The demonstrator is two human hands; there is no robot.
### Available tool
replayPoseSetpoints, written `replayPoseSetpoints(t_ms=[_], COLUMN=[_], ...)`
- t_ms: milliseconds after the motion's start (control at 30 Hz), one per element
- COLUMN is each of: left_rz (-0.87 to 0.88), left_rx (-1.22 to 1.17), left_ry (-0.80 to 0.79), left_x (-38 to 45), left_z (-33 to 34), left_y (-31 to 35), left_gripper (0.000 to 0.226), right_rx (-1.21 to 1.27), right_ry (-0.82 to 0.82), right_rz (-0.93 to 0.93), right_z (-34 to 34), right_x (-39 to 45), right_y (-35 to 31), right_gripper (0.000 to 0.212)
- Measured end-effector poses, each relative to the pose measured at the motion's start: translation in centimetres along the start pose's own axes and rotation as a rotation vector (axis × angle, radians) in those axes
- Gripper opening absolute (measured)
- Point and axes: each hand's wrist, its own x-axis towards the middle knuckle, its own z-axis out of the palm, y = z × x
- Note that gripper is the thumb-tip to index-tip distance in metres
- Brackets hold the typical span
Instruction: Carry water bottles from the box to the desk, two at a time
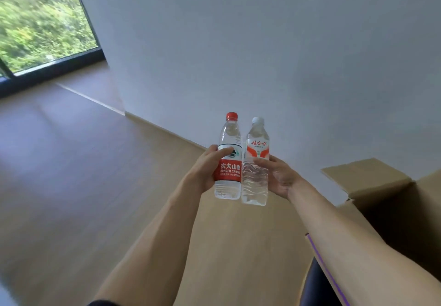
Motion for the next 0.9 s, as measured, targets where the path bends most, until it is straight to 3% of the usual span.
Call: replayPoseSetpoints(t_ms=[233, 567, 700, 900], left_rz=[0.082, 0.188, 0.216, 0.233], left_rx=[-0.05, -0.169, -0.267, -0.359], left_ry=[0.167, 0.42, 0.497, 0.617], left_x=[-3.4, -9.4, -10.3, -9.2], left_z=[-12.4, -25.2, -29.0, -33.3], left_y=[1.7, 3.7, 3.7, 4.5], left_gripper=[0.045, 0.046, 0.045, 0.065], right_rx=[-0.182, -0.361, -0.33, -0.337], right_ry=[-0.153, -0.406, -0.508, -0.65], right_rz=[0.055, 0.148, 0.218, 0.301], right_z=[10.9, 24.3, 28.3, 32.2], right_x=[6.9, 14.4, 17.0, 23.9], right_y=[2.9, 6.4, 7.9, 9.7], right_gripper=[0.08, 0.051, 0.064, 0.073])
